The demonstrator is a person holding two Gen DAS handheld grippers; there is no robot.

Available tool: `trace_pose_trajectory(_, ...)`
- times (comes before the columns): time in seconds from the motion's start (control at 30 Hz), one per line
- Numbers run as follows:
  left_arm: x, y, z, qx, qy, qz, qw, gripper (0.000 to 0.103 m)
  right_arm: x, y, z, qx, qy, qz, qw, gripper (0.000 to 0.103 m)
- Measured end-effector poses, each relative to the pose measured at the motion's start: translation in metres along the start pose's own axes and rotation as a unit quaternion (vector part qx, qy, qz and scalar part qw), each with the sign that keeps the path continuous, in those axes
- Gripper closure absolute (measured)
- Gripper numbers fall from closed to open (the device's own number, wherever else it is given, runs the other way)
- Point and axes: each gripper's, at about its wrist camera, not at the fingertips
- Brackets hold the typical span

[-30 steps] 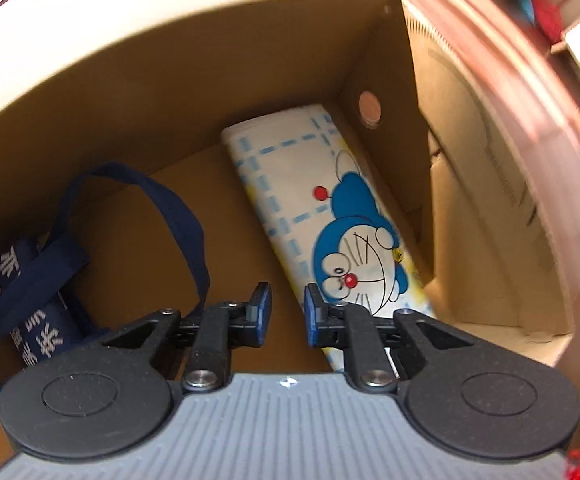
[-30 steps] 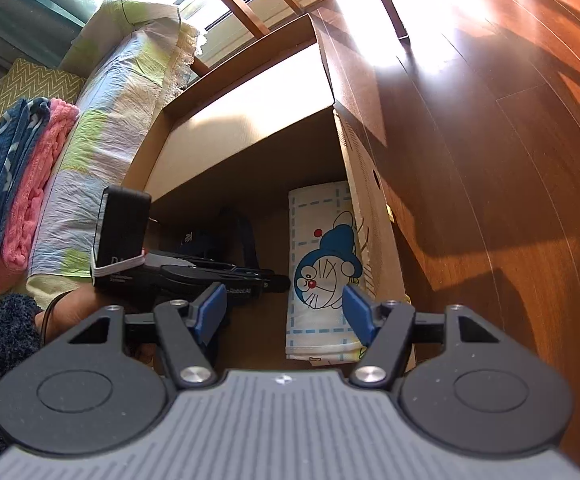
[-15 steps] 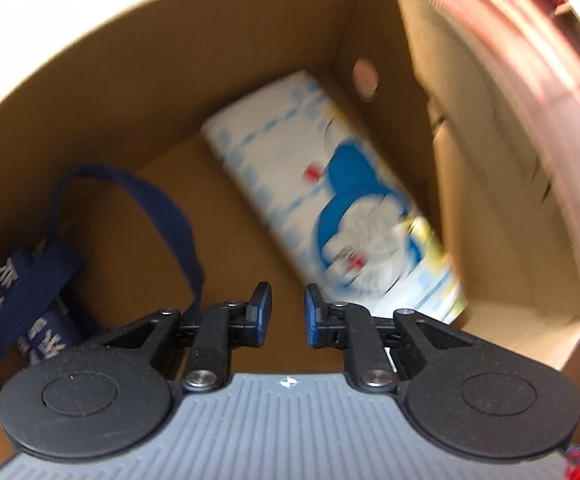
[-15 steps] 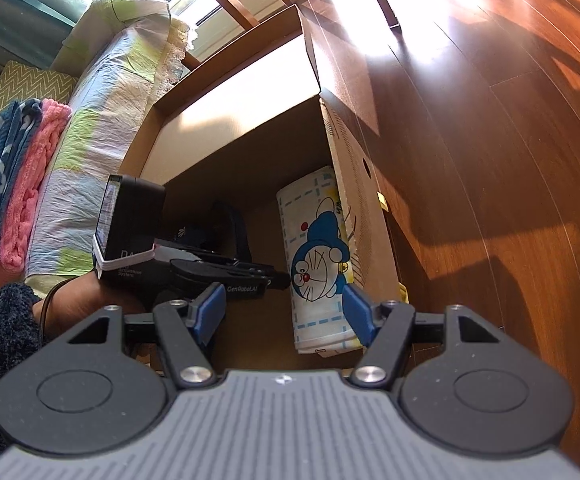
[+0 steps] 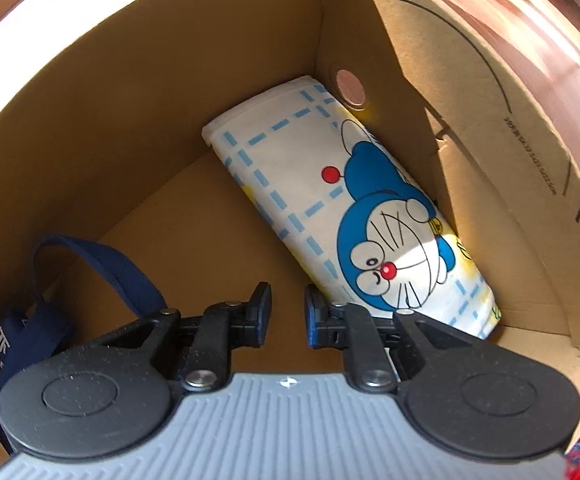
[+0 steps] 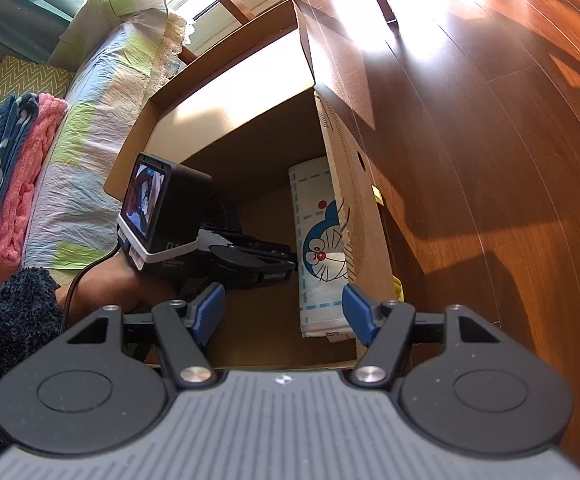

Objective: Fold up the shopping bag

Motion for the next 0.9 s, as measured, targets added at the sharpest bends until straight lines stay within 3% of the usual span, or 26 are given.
trace_pose_trajectory(0.17, -0.016, 0.028, 0.009, 0.001, 0.023, -0.007, 0.9997, 0.062, -0.006, 0.002, 0.001, 0.002, 0.016, 0.005, 1.0, 0.041)
trace_pose_trajectory(0.23, -0.026, 0.057, 0.02, -0.003, 0.066, -0.02, 0.9976, 0.051, -0.01, 0.004, 0.002, 0.004, 0.025, 0.014, 1.0, 0.04)
trace_pose_trajectory(0.37, -0.025, 0.1, 0.042, 0.014, 0.122, -0.041, 0.9916, 0.047, -0.019, 0.007, 0.001, 0.014, 0.044, 0.03, 0.998, 0.04)
trace_pose_trajectory(0.47, -0.002, 0.13, 0.044, 0.041, 0.183, -0.048, 0.9811, 0.042, -0.025, 0.012, 0.003, 0.021, 0.054, 0.021, 0.998, 0.04)
trace_pose_trajectory(0.57, 0.024, 0.143, 0.075, 0.078, 0.24, -0.034, 0.967, 0.036, -0.03, 0.016, 0.007, 0.024, 0.065, 0.017, 0.997, 0.04)
trace_pose_trajectory(0.67, 0.029, 0.18, 0.106, 0.109, 0.29, -0.043, 0.9499, 0.036, -0.037, 0.021, 0.015, 0.027, 0.078, 0.018, 0.996, 0.037)
trace_pose_trajectory(0.73, 0.044, 0.17, 0.108, 0.122, 0.301, -0.058, 0.9441, 0.033, -0.047, 0.023, 0.024, 0.023, 0.103, 0.027, 0.994, 0.037)
trace_pose_trajectory(0.9, 0.061, 0.201, 0.15, 0.148, 0.323, -0.087, 0.9306, 0.031, -0.073, 0.03, 0.043, 0.022, 0.163, 0.052, 0.985, 0.031)
Point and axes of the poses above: each gripper's, at about its wrist camera, not at the fingertips, and y roughly against the way its jaws point, x to its right, z to its underside, and after that the axes turned 2 degrees about z, right-handed
